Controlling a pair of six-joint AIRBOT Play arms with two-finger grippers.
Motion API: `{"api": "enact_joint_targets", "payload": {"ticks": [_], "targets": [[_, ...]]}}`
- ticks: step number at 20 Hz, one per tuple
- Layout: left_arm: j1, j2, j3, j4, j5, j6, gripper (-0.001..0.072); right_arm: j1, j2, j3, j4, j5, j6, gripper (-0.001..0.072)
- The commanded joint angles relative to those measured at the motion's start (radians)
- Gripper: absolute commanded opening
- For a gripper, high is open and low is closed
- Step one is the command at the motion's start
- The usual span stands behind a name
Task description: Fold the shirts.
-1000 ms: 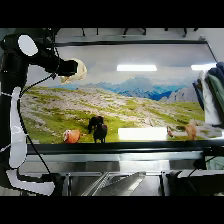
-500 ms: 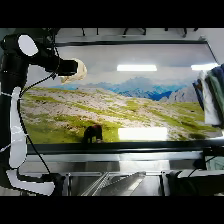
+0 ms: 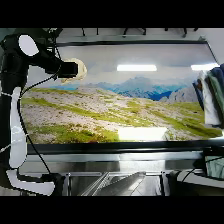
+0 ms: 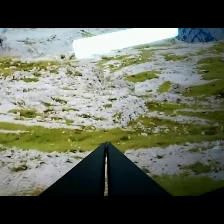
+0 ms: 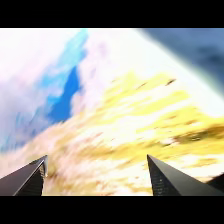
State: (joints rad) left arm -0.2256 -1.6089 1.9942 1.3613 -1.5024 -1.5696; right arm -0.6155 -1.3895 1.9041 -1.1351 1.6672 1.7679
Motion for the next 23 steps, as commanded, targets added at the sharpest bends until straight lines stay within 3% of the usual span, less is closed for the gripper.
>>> {"api": "enact_joint_targets", "payload": {"ticks": [1, 2, 5, 8, 11, 14, 23], "targets": [[0.000, 0.000, 0.000, -0.001, -0.083, 0.015, 0.0019, 0.420, 0.132, -0.229, 0.021, -0.157, -0.034, 0.0428], [-0.001, 0.001, 0.000, -0.002, -0.106, 0.017, 0.0019, 0.552, 0.158, -0.314, 0.019, -0.241, -0.065, 0.0027], [-0.015, 0.027, -0.028, -0.002, -0.179, 0.036, 0.0019, 0.830, 0.158, -0.431, 0.002, -0.388, -0.070, 0.0021], [-0.021, 0.209, -0.286, 0.006, -0.071, 0.036, 0.0019, 0.954, 0.136, -0.438, 0.005, -0.457, -0.070, 0.0021], [0.006, 0.405, -0.586, 0.007, -0.013, 0.048, 0.0018, 0.995, 0.127, -0.438, 0.006, -0.473, -0.070, 0.0022], [0.031, 0.527, -0.752, 0.008, 0.008, 0.062, 0.0019, 0.998, 0.127, -0.439, 0.006, -0.445, -0.070, 0.0022], [0.106, 0.714, -0.879, 0.007, 0.042, 0.062, 0.0019, 0.998, 0.127, -0.439, 0.006, -0.447, -0.070, 0.0022]]}}
